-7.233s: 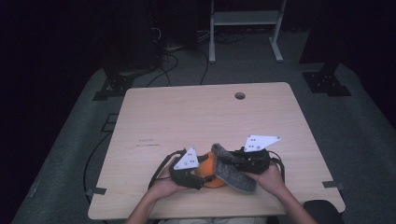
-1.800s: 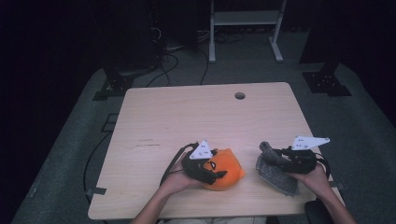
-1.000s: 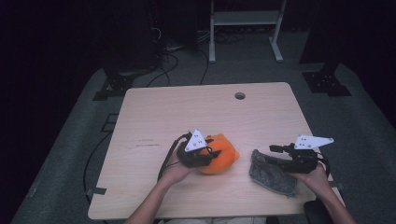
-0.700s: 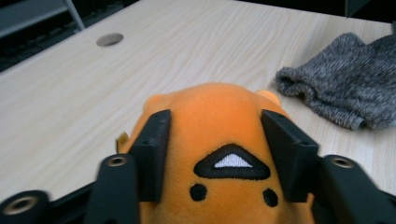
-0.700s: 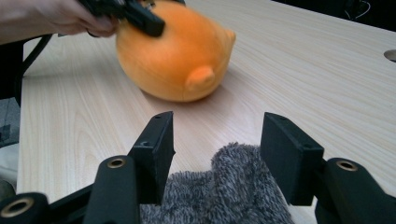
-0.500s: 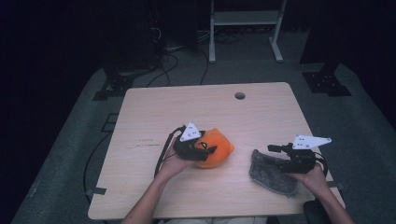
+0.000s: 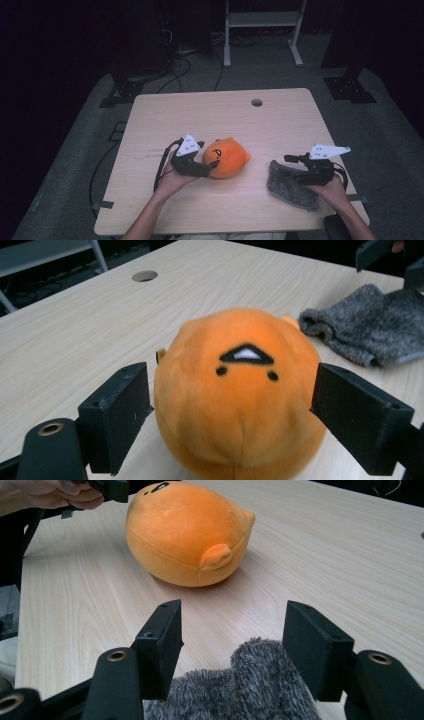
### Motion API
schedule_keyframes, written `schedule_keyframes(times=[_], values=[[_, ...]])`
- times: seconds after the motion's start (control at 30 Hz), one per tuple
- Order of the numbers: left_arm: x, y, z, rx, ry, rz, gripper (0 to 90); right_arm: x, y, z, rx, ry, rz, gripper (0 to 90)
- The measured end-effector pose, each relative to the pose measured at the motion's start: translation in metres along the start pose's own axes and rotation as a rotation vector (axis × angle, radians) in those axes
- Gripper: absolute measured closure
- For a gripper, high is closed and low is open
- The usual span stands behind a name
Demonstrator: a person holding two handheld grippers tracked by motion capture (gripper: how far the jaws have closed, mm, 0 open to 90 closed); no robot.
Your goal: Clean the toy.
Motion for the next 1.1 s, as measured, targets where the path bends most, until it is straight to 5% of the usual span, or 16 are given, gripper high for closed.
schedule_keyframes(times=[1.1], values=[[0.04,-0.001,0.039,0.039,0.025,-0.031,12.1,-0.001,0.001,0.0,-0.024,-0.007,-0.002,35.7]])
Point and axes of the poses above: each handheld gripper's, and its own axes: x roughly backward along the jaws, z roughly out of its underside, y roughly to its left, the point moved 9 cm from there along -x, roughly forward along the jaws, and after that the axes turned 5 degrees about -x, right-handed, at the moved point
